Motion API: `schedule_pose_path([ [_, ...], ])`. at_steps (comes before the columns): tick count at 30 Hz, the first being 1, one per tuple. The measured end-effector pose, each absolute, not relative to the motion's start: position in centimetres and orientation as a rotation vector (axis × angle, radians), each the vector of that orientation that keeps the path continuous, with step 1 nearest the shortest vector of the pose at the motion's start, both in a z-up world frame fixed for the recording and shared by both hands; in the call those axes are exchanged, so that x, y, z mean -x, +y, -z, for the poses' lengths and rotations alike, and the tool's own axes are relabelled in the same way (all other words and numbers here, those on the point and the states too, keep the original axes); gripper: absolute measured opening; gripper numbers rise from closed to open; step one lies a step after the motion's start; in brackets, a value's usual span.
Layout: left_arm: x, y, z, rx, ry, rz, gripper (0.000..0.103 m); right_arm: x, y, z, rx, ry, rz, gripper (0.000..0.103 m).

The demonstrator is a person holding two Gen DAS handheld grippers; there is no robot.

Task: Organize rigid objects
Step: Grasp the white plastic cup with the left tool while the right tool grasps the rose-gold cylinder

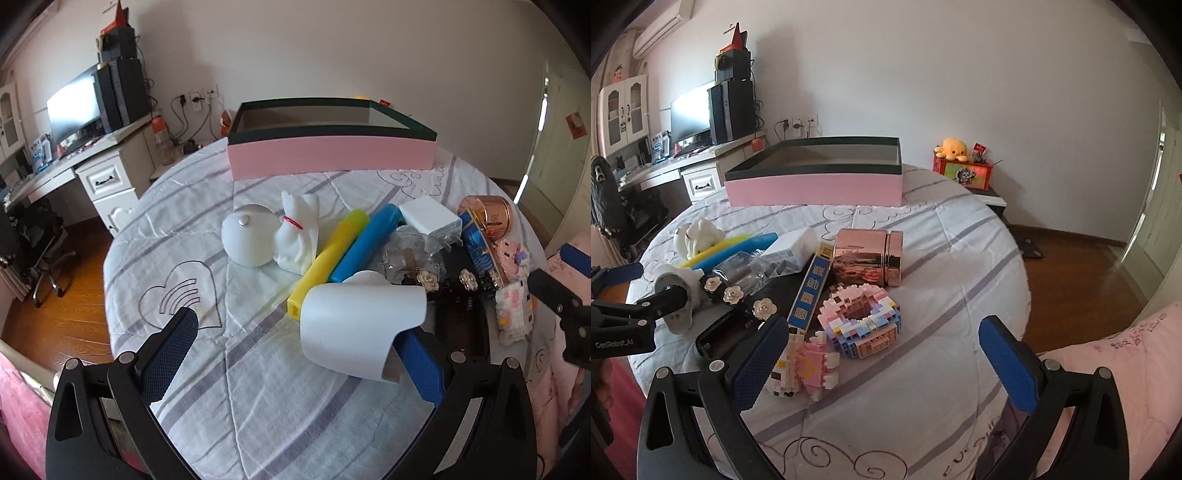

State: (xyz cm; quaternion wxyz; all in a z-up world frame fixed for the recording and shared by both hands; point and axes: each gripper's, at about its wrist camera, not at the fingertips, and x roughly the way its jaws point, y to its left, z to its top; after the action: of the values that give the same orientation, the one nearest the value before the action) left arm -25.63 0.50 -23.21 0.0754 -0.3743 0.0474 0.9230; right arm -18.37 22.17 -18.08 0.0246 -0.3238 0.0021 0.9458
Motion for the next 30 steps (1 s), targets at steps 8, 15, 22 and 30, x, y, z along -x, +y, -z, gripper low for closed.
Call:
schedule_pose_path([
  [8,26.7,0.2,24.5,1.154,0.034,-2.692,0.103,19.8,23.2,17.9,0.993,0.009,-2.917,0.103],
  [15,25.8,1.3,23.9,1.033,0.075,-2.609,0.054,22.9,23.4,17.5,1.018,-0.009,-2.906,0.103],
  [22,25.6,1.6,23.3,1.019,0.127,-2.608,0.053,26.4,23.4,18.1,1.103,0.079,-2.913,0.102],
  [30,25.0,0.9,21.9,0.977,0.108,-2.594,0.053,27.6,24.6,18.6,1.167,0.154,-2.950,0.056],
])
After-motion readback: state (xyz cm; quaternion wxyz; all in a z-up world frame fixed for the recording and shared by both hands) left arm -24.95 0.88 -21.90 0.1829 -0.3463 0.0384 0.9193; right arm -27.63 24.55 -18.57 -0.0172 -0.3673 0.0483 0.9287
